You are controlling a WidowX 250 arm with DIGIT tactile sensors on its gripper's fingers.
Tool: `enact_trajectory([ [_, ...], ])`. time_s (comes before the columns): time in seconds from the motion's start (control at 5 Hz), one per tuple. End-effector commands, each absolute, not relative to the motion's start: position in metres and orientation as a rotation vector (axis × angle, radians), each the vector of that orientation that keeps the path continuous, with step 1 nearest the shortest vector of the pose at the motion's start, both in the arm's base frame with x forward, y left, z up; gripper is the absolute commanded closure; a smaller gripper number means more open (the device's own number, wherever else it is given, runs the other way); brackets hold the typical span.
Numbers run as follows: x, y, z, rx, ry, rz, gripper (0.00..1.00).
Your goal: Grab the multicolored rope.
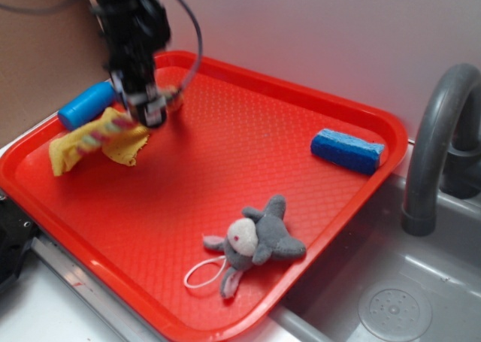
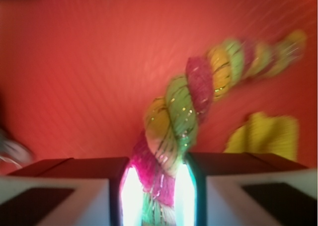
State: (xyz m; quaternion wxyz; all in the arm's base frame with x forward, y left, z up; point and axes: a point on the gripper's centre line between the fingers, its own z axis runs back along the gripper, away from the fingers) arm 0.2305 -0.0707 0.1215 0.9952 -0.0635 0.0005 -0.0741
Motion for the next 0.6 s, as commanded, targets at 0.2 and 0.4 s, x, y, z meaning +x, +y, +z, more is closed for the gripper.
enact_trajectory([
  [0.2, 0.226, -0.056, 0.273, -0.165, -0.203, -0.131, 1.0],
  [0.4, 0.215, -0.055, 0.281, -0.181, -0.214, -0.161, 1.0],
])
